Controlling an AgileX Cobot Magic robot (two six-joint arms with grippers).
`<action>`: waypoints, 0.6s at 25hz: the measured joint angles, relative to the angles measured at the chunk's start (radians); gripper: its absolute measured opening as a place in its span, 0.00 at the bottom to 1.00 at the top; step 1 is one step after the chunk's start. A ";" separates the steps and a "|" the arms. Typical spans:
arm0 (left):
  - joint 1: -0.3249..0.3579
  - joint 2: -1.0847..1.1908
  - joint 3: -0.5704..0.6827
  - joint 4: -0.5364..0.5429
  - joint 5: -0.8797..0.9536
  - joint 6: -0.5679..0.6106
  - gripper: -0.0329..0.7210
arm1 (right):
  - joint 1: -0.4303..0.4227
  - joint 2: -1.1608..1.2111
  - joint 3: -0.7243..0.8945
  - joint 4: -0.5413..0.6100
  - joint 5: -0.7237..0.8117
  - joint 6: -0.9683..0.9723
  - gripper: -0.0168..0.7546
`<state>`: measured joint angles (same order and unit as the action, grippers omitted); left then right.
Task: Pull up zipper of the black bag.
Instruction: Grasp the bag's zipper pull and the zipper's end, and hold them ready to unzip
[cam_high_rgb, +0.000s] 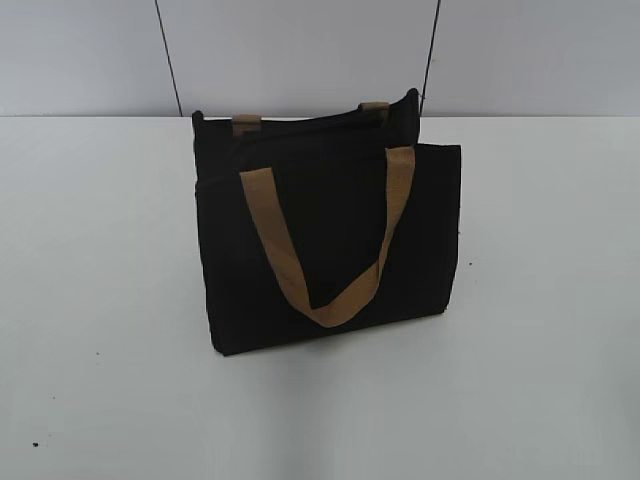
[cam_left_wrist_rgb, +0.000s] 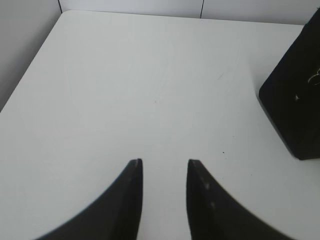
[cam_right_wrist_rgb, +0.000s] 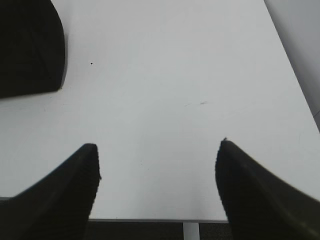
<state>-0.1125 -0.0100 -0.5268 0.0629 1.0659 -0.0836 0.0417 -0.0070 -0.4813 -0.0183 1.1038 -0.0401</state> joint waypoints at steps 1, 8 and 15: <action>0.000 0.000 0.000 0.000 0.000 0.000 0.36 | 0.000 0.000 0.000 0.000 0.000 0.000 0.74; 0.000 0.000 0.000 0.000 0.000 0.000 0.36 | 0.000 0.000 0.000 0.000 0.000 0.000 0.74; 0.000 0.000 0.000 0.000 0.000 0.000 0.36 | 0.000 0.000 0.000 0.000 0.000 0.000 0.74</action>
<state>-0.1125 -0.0100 -0.5268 0.0629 1.0659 -0.0836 0.0417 -0.0070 -0.4813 -0.0183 1.1038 -0.0401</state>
